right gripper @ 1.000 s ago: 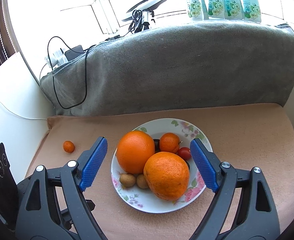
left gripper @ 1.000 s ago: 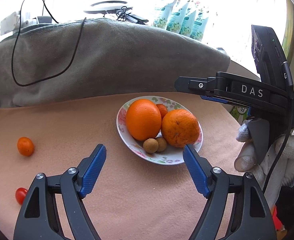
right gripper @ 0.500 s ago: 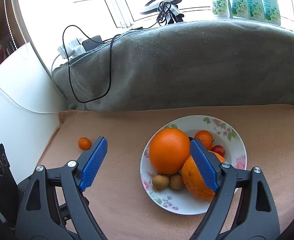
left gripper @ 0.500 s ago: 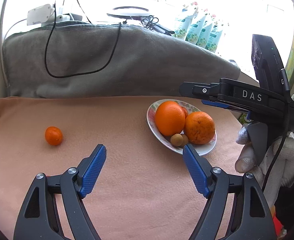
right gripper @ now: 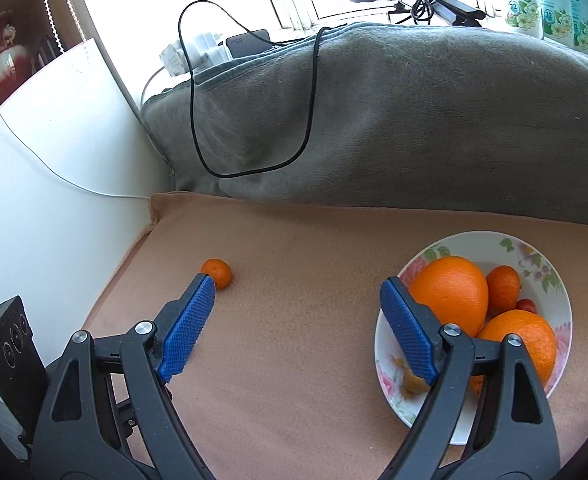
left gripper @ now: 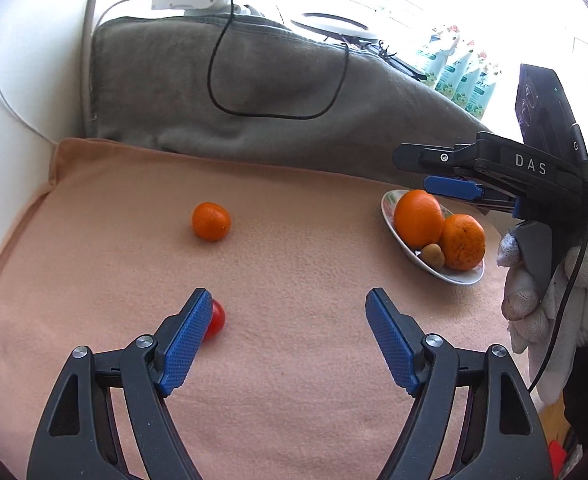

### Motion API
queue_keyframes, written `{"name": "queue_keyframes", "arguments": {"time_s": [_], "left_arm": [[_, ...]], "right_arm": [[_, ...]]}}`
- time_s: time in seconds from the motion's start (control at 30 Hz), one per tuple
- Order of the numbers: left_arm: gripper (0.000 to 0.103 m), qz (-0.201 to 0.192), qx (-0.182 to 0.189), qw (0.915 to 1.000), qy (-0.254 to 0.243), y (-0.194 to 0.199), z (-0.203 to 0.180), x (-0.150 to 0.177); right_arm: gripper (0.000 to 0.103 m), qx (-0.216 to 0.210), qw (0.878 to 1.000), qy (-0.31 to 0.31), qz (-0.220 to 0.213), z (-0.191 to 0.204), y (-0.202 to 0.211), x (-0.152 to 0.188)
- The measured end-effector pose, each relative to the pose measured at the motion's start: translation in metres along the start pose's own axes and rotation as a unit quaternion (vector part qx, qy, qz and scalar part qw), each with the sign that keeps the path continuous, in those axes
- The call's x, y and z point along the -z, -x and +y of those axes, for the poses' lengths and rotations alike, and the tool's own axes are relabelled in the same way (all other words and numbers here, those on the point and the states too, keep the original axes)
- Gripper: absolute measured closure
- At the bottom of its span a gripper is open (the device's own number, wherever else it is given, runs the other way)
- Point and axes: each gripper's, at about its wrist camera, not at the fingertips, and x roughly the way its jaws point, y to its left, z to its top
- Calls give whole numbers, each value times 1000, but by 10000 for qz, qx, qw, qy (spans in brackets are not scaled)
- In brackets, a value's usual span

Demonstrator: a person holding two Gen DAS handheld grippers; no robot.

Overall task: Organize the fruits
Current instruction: 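Move the left tool to another red cherry tomato while the right tool approaches the small tangerine, then grasp the cherry tomato with the left tool while the right tool grasps the tangerine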

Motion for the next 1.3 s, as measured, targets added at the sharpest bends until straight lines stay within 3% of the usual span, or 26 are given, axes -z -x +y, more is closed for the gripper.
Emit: {"name": "queue_keyframes", "arguments": {"time_s": [0.23,0.53,0.6,0.87,1.3], "left_arm": [[24,139,-17,9995,269,-3,25,11],[38,300,-16,9984,476,-14,43,12],[43,354,16,9982,481,-17,45,12],[48,446,77,9976,516,-26,50,11],[60,579,82,9969,521,-42,54,9]], "right_arm": [[16,-324,9989,176,304,31,-36,-7],[17,-781,9940,-40,770,50,-84,-14],[26,-843,9926,-126,870,52,-95,-14],[41,-1046,9862,-414,1212,56,-128,-9],[53,-851,9857,-329,1414,66,-160,-6]]}}
